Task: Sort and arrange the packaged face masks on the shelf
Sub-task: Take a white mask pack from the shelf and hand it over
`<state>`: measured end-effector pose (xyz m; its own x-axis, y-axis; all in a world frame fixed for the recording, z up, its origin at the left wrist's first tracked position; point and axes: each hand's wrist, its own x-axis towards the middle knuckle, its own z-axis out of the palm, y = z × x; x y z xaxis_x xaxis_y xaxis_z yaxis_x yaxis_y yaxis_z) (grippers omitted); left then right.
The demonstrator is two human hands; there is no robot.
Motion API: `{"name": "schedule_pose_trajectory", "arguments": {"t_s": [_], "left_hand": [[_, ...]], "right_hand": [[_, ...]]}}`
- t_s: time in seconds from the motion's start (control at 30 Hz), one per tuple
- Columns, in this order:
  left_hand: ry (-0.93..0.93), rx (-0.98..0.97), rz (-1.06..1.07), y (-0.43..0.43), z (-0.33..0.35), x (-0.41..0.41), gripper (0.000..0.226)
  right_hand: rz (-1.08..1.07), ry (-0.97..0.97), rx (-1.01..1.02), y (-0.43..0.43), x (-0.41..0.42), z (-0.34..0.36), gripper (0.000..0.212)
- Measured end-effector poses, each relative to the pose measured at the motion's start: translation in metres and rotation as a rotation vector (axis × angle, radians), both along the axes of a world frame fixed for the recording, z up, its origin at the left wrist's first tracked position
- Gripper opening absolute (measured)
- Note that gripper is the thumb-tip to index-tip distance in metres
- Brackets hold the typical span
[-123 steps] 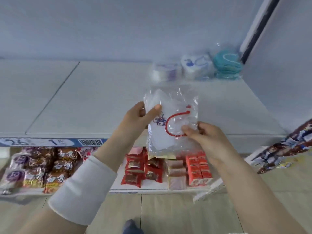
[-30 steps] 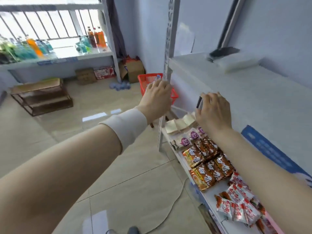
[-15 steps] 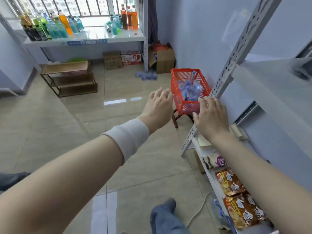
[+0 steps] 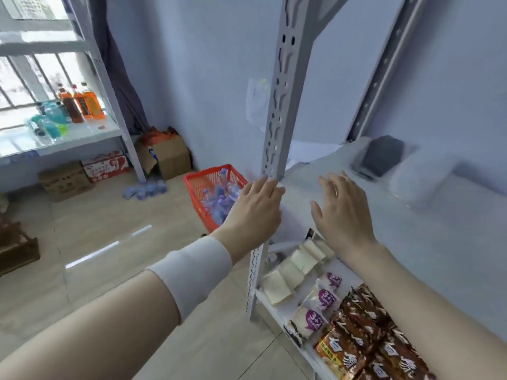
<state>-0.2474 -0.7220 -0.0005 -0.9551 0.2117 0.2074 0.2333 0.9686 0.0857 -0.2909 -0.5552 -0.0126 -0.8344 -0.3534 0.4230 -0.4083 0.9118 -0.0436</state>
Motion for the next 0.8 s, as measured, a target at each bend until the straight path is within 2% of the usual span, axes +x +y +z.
{"name": "schedule_pose_trajectory", "arguments": {"t_s": [0.37,0.57,0.8], "left_hand": [[-0.019,0.062,-0.415,0.092,0.017,-0.139,0.049],[-0.084,0.065,-0.517,0.141,0.017,-0.175,0.051],[-0.083,0.098,-0.521,0.176,0.019,-0.202,0.051]], "right_hand": [[-0.596,0.0,-0.143,0.094,-0.042,0.014,0.041],[-0.922,-0.193,-0.373,0.122,-0.05,0.02,0.049],[-1.068,-0.405,-0.626,0.148,-0.094,0.021,0.071]]}}
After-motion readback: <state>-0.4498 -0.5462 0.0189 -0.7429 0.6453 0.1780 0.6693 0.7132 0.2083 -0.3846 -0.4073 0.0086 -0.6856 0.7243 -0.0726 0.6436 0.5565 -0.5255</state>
